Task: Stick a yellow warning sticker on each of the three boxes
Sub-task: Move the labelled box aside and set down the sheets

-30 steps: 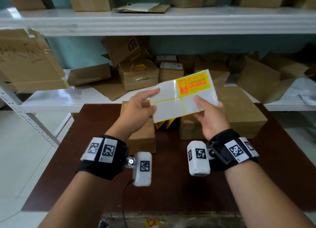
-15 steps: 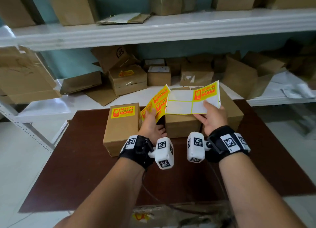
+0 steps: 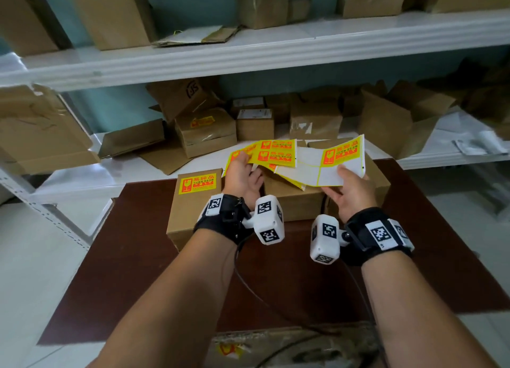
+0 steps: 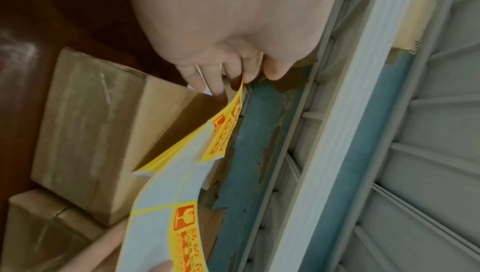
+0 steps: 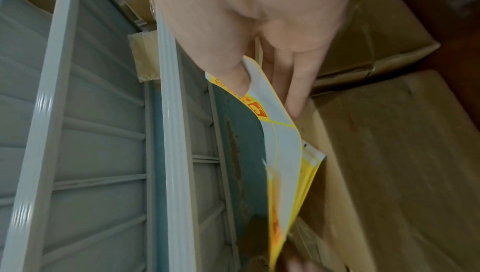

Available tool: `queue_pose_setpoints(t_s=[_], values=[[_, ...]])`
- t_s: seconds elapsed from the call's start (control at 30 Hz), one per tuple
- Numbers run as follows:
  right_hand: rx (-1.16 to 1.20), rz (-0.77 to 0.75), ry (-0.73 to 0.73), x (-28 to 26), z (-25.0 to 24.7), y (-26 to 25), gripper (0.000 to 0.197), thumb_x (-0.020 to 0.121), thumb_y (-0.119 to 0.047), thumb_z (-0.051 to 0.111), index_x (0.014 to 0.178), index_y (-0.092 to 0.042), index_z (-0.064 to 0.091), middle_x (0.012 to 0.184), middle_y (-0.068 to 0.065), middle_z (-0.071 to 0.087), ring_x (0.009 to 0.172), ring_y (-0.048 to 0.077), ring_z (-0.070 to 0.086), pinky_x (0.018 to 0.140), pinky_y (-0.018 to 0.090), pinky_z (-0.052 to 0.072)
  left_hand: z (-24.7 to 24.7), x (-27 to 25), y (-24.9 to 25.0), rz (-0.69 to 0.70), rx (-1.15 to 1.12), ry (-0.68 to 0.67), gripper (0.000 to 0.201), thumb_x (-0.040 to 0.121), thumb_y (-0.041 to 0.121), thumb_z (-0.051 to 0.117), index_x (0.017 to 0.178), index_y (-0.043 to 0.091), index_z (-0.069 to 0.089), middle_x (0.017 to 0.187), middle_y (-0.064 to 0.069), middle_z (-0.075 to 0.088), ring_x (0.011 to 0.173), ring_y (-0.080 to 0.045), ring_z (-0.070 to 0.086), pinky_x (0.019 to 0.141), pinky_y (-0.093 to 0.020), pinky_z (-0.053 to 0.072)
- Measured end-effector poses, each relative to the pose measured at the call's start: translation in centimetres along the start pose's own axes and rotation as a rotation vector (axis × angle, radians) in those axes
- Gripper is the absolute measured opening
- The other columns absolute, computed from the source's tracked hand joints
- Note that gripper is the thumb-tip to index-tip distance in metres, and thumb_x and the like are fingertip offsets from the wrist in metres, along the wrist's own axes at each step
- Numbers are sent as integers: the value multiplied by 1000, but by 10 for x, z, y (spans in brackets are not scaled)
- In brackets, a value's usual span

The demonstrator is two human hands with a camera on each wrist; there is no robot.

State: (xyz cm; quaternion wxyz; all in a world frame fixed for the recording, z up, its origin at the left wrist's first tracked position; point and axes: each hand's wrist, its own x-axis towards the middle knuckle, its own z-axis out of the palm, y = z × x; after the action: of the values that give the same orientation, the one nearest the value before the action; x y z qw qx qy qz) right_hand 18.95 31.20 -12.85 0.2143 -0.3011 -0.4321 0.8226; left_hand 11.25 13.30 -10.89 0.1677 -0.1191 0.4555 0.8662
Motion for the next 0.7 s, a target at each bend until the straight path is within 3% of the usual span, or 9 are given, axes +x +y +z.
queue_pose_setpoints(t_s=[0.07, 0.17, 0.23, 0.3, 0.4, 0.43, 0.57, 0.63, 0.7], values=[[-49, -8, -36, -3, 1, 2, 17, 101, -11, 58, 115, -19, 61, 110, 3, 70, 102, 20, 68, 87, 46, 59, 4, -2, 11, 46, -32, -56, 52, 106, 38, 38, 155, 21, 34, 159, 3, 38, 143, -25, 40, 109, -37, 35], [-116, -31, -83, -8, 5, 2, 24, 102, -16, 56, 126, -18, 59, 107, -1, 70, 100, 17, 68, 79, 40, 60, 0, -5, 39, 135, -69, -134, 46, 105, 35, 42, 149, 20, 43, 152, 2, 47, 136, -22, 49, 94, -33, 44], [-128, -29, -96, -13, 9, 2, 25, 103, -18, 56, 127, -17, 58, 114, 4, 70, 108, 22, 66, 78, 40, 59, -10, -7, 63, 199, -91, -161, 31, 105, 31, 44, 128, 17, 59, 137, 0, 59, 125, -20, 58, 91, -34, 47], [-112, -9, -133, -18, 16, 5, 21, 103, -17, 55, 124, -17, 58, 122, 8, 68, 112, 25, 65, 78, 41, 59, -28, -8, 89, 255, -114, -129, 22, 105, 27, 45, 115, 16, 61, 126, 1, 64, 115, -20, 64, 92, -36, 50], [-77, 21, -214, -26, 32, 12, 9, 103, -18, 55, 107, -25, 59, 122, 6, 68, 113, 26, 66, 75, 42, 60, -72, -2, 130, 332, -126, -25, 37, 104, 26, 46, 140, 18, 50, 156, 2, 41, 136, -25, 49, 103, -41, 45], [-71, 23, -236, -28, 36, 14, 9, 103, -18, 55, 106, -27, 58, 123, 6, 68, 114, 27, 65, 76, 43, 60, -90, 0, 140, 339, -115, 13, 36, 104, 26, 45, 139, 19, 50, 159, 1, 37, 140, -26, 46, 106, -42, 44], [-57, 30, -287, -31, 48, 24, 15, 103, -19, 55, 118, -24, 57, 130, 7, 66, 118, 28, 65, 82, 47, 60, -158, 10, 149, 249, -2, 124, 22, 104, 29, 38, 99, 24, 59, 146, 3, 50, 140, -25, 45, 106, -44, 43], [-58, 21, -287, -30, 51, 27, 23, 104, -18, 54, 127, -21, 56, 131, 7, 67, 118, 27, 65, 81, 46, 60, -194, 23, 140, 158, 74, 176, 30, 104, 30, 36, 120, 24, 60, 152, 3, 45, 141, -25, 42, 110, -49, 38], [-74, 5, -284, -30, 53, 28, 28, 104, -19, 53, 132, -20, 55, 131, 5, 67, 117, 25, 66, 83, 46, 59, -229, 37, 121, 79, 128, 252, 48, 104, 33, 37, 150, 23, 42, 160, 3, 36, 142, -27, 41, 109, -54, 36]])
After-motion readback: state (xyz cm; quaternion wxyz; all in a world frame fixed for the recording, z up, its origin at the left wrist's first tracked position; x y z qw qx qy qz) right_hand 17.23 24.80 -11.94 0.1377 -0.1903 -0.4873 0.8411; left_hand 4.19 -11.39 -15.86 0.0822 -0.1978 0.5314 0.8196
